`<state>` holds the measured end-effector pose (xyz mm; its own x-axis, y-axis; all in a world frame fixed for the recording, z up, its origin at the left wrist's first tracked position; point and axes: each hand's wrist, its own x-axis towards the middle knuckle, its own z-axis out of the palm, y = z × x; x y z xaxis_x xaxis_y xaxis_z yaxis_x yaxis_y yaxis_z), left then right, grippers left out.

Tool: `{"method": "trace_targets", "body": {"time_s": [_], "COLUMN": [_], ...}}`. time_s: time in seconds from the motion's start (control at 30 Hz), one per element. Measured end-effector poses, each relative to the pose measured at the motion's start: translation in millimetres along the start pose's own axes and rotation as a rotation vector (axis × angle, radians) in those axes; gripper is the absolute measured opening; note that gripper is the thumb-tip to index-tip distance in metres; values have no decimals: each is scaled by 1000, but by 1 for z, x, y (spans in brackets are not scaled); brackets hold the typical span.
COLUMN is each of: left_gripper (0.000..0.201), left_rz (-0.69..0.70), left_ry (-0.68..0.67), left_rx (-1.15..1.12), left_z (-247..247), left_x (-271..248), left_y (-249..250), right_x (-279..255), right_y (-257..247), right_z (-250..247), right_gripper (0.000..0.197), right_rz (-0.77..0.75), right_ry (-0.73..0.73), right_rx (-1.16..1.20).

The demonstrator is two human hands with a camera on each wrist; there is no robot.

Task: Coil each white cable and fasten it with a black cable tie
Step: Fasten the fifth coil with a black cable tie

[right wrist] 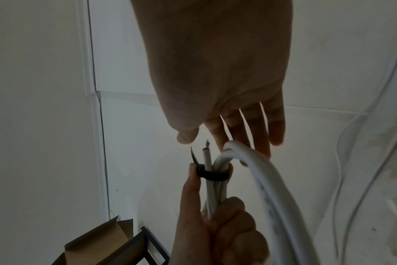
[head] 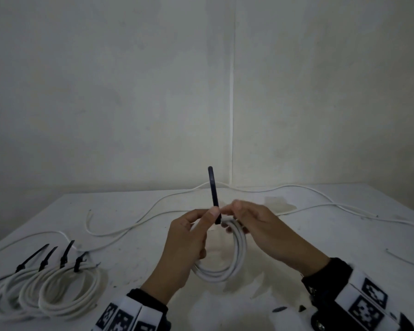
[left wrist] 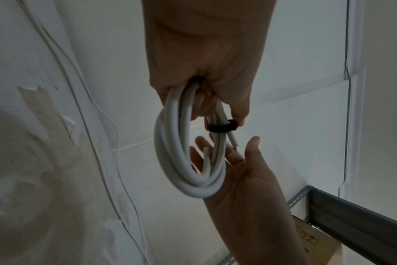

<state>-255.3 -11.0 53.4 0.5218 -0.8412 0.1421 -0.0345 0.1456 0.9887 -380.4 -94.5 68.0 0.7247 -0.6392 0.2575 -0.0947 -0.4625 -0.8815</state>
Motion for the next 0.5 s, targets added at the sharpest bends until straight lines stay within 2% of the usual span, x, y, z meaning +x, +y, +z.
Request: {"method": "trace_targets", "body": {"time_s": [0.07, 0.27, 0.5], "left_gripper": [23, 22, 24], "left_rz": [4, 11, 2], "left_ry": [10, 63, 104], "left_rx": [-3, 2, 26], "left_z": [-3, -11, -25], "left_x": [1, -2, -6], "left_y": [-1, -5, -11], "right_x": [-2, 1, 7], "right_y": [0, -2, -1], "right_z": [5, 19, 40], "right_gripper": [49, 10, 8], "right_rz": [28, 70, 80], "right_ry": [-39, 22, 86], "right_rx": [13, 177, 237]}}
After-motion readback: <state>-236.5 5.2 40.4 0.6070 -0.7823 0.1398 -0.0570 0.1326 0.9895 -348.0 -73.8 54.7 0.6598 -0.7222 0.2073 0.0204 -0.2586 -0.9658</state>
